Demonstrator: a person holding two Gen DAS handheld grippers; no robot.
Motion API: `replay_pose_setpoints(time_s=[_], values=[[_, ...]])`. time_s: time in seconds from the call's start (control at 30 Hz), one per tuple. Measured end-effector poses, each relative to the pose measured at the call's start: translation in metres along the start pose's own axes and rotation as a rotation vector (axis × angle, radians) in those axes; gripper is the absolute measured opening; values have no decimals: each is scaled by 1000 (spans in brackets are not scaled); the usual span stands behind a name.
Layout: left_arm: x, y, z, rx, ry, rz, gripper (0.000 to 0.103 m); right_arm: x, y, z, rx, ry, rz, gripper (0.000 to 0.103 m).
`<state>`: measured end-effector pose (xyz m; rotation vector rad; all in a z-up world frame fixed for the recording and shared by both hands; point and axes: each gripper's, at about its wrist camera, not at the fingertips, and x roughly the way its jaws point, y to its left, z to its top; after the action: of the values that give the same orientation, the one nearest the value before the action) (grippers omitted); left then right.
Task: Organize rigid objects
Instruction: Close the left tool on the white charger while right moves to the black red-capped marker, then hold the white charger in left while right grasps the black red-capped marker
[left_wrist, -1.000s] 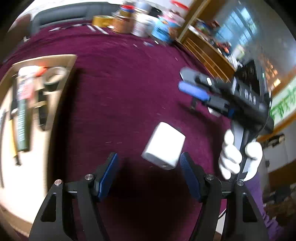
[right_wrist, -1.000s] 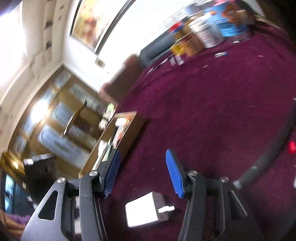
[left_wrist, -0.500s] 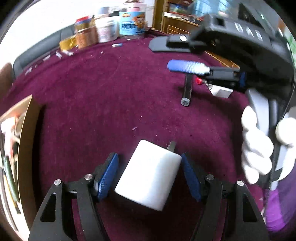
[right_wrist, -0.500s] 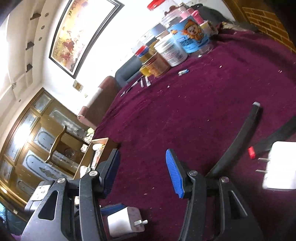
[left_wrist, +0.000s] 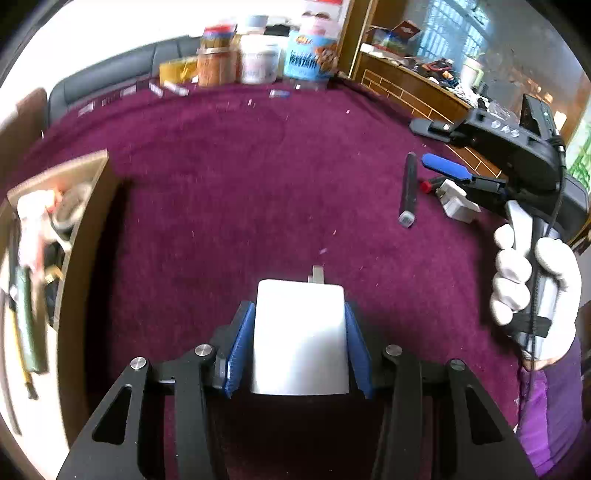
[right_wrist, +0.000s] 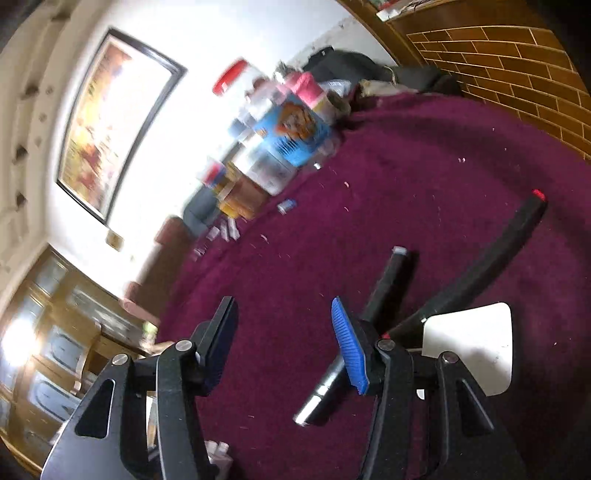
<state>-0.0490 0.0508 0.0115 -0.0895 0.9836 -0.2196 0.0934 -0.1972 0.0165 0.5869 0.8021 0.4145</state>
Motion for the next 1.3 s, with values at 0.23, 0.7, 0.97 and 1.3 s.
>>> replay_pose_setpoints(time_s=[0.23, 0.7, 0.97, 1.3], values=[[1, 3, -2, -14, -23, -6, 43, 14, 6, -1, -68, 6, -55, 51], [-2, 13, -3, -69, -44, -78, 46, 73, 54, -10, -396, 187, -355, 6], [-4, 27, -4, -127, -56, -159, 46, 50, 72, -50, -458, 431, -110, 1], [-5, 29, -4, -132, -58, -185, 50, 2, 30, 9, -270, 208, -328, 3]])
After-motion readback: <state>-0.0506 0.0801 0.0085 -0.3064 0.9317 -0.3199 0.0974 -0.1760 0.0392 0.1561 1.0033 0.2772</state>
